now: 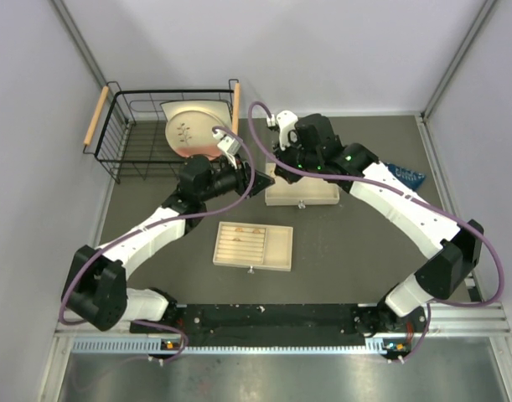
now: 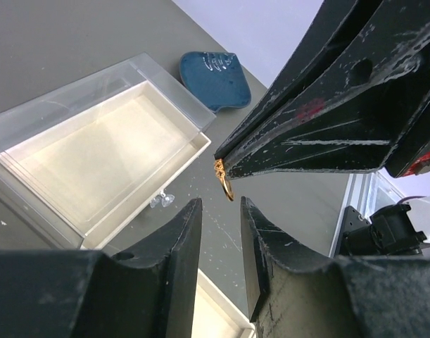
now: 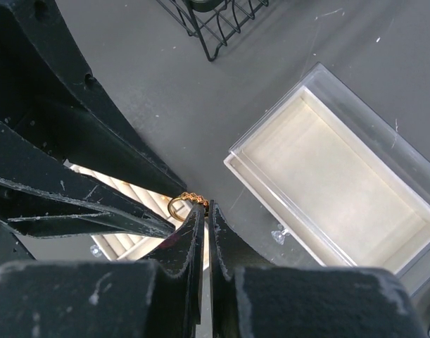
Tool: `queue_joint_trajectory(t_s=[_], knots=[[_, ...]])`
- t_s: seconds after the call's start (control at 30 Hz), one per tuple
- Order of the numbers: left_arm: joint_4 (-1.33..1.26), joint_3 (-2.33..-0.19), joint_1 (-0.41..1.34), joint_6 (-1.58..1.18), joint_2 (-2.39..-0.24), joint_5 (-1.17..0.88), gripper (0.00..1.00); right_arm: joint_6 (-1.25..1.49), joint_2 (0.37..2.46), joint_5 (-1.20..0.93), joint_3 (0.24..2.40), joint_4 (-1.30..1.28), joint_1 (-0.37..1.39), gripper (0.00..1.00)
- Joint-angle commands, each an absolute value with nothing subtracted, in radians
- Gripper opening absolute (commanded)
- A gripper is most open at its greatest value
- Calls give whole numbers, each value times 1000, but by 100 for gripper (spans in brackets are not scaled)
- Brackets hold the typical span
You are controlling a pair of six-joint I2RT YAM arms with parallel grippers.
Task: Organize the mixed jewelry
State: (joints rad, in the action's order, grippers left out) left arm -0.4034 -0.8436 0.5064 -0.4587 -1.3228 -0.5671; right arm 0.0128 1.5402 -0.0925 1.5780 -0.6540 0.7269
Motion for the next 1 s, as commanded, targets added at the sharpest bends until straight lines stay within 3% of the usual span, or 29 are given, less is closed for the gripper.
queue_joint_trajectory(t_s=[0.0,0.33,0.53,0.87,0.9,0.97], knots=[[-465,-888,512,-477,-1321,-571,34,32,1545,-92,1618,-637,742,0],[-459,-907,512,-482,-1324,-577,22,34,1552,-97,1618,-637,742,0],[-460,-910,512,-486,-1335,-586,3,35,1551,-100,1617,-637,742,0],[-445,-905,512,-456,-1332,-586,0,15,1534,-136,1606,-638,744,0],[-440,-905,512,-446,-1331,-587,0,11,1528,-146,1605,-640,744,3],[-425,-905,509,-417,-1327,-595,0,5,1503,-166,1595,-640,744,18]])
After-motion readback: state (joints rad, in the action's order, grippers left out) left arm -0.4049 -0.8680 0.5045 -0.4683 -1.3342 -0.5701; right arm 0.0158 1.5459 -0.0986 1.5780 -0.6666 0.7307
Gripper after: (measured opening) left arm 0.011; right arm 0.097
